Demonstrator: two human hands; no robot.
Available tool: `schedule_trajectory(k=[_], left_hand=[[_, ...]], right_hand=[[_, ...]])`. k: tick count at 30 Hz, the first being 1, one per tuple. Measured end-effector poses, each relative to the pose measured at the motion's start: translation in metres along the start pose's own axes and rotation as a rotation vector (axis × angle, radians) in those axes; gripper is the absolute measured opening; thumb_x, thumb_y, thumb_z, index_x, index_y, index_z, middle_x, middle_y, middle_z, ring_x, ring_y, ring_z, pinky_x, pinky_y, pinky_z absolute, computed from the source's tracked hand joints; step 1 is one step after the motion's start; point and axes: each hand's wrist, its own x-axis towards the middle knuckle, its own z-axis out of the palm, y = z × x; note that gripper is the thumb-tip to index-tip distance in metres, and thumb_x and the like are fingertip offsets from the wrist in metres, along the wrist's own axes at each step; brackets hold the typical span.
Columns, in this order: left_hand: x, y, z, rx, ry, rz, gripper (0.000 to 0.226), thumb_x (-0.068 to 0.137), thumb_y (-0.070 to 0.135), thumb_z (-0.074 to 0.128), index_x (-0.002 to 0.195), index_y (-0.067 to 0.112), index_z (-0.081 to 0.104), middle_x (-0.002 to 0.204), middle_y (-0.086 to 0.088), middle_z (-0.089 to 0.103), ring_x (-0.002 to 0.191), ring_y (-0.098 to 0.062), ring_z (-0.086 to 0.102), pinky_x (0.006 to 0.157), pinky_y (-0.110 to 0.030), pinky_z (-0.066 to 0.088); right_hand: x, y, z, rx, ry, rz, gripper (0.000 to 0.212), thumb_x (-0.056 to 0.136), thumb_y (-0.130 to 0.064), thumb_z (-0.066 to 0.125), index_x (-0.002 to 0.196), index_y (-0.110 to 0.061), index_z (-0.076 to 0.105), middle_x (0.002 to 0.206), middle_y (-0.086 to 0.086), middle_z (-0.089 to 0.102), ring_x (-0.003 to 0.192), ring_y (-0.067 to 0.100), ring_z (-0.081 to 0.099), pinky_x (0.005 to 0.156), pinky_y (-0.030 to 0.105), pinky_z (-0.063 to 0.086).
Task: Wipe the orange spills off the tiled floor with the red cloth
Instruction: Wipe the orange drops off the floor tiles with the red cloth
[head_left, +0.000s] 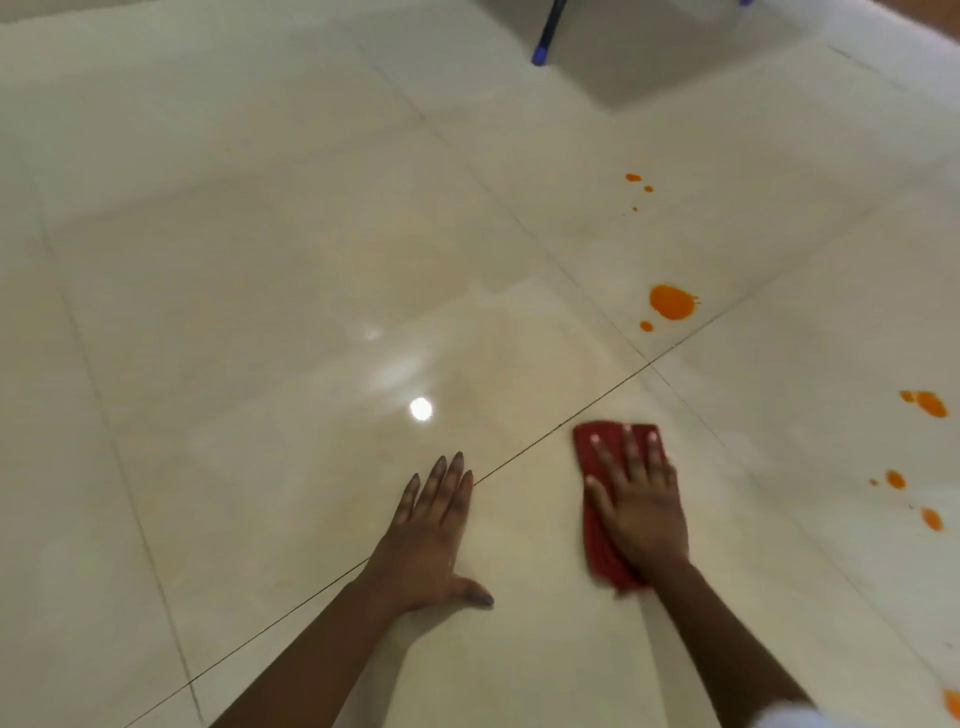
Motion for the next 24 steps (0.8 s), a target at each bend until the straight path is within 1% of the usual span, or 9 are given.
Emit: schedule_trajectory(k=[2,3,6,8,11,13,14,18,24], left_hand=[[0.009,0.011,0.002,0.04,-0.023,0.019,0.135,0.056,0.09,0.044,0.14,0.017,-0.031,0.142,0.0,-0.047,0.13,-0.02,-0.046,0.107,-0.037,-0.03],[0.012,0.011,0.002,0.063,-0.033,0.008,0.135,0.056,0.09,0.045,0.141,0.016,-0.03,0.142,0.0,-0.047,0.13,-0.022,-0.045,0.107,-0.041,-0.028],[0.013,0.018,-0.002,0.123,-0.096,-0.043,0.137,0.055,0.091,0.045,0.144,0.014,-0.026,0.144,-0.003,-0.044,0.129,-0.027,-0.043,0.11,-0.047,-0.021],[0.014,0.027,-0.008,0.142,-0.14,-0.084,0.139,0.055,0.09,0.047,0.145,0.01,-0.023,0.145,-0.006,-0.043,0.133,-0.028,-0.04,0.112,-0.051,-0.016],[0.018,0.046,-0.018,0.19,-0.158,-0.104,0.138,0.057,0.088,0.048,0.145,0.007,-0.02,0.151,-0.01,-0.036,0.141,-0.029,-0.029,0.114,-0.052,-0.012],[0.022,0.061,-0.024,0.235,-0.136,-0.06,0.133,0.062,0.085,0.049,0.146,0.008,-0.018,0.154,-0.009,-0.03,0.142,-0.027,-0.027,0.114,-0.05,-0.013],[0.025,0.069,-0.028,0.248,-0.13,-0.033,0.129,0.065,0.083,0.049,0.147,0.008,-0.018,0.155,-0.009,-0.028,0.143,-0.026,-0.027,0.114,-0.048,-0.014],[0.047,0.105,-0.048,0.246,-0.11,0.062,0.116,0.075,0.075,0.05,0.149,0.009,-0.011,0.158,-0.007,-0.02,0.145,-0.022,-0.022,0.116,-0.043,-0.009],[0.089,0.121,-0.068,0.248,-0.144,0.077,0.11,0.08,0.067,0.053,0.149,0.008,-0.009,0.159,-0.007,-0.018,0.145,-0.022,-0.019,0.117,-0.041,-0.005]], right_hand=[[0.035,-0.002,-0.006,0.016,-0.015,0.127,0.055,0.095,-0.054,0.018,0.147,-0.041,0.004,0.159,0.005,0.004,0.145,0.03,-0.005,0.116,0.046,0.006],[0.045,-0.015,-0.005,0.016,-0.015,0.126,0.055,0.096,-0.053,0.02,0.147,-0.041,0.005,0.159,0.005,0.003,0.145,0.031,-0.006,0.116,0.045,0.004],[0.018,-0.028,0.005,0.002,-0.048,-0.068,0.053,0.096,-0.052,0.018,0.146,-0.044,0.002,0.159,0.001,0.003,0.145,0.028,-0.008,0.115,0.044,0.001],[-0.015,-0.008,0.006,-0.008,-0.053,-0.107,0.052,0.095,-0.053,0.015,0.142,-0.046,-0.005,0.159,-0.003,0.002,0.145,0.025,-0.009,0.115,0.043,-0.001],[-0.034,0.024,0.0,0.008,-0.061,0.168,0.053,0.096,-0.054,0.016,0.144,-0.046,-0.005,0.159,0.0,-0.003,0.145,0.027,-0.013,0.113,0.05,-0.007],[-0.036,0.021,-0.007,0.018,-0.072,0.384,0.055,0.097,-0.054,0.017,0.146,-0.042,-0.004,0.159,0.007,-0.008,0.144,0.031,-0.015,0.111,0.053,-0.011],[-0.038,0.014,-0.009,0.037,-0.077,0.437,0.056,0.097,-0.051,0.017,0.147,-0.039,-0.005,0.158,0.01,-0.011,0.143,0.033,-0.015,0.111,0.053,-0.011],[-0.046,0.0,-0.01,0.163,-0.141,0.383,0.056,0.1,-0.04,0.017,0.148,-0.03,-0.011,0.157,0.011,-0.015,0.142,0.032,-0.019,0.113,0.048,-0.011],[-0.039,0.044,-0.017,0.138,-0.151,0.301,0.054,0.098,-0.05,0.017,0.146,-0.04,-0.007,0.158,0.002,-0.014,0.143,0.027,-0.019,0.114,0.05,-0.005]])
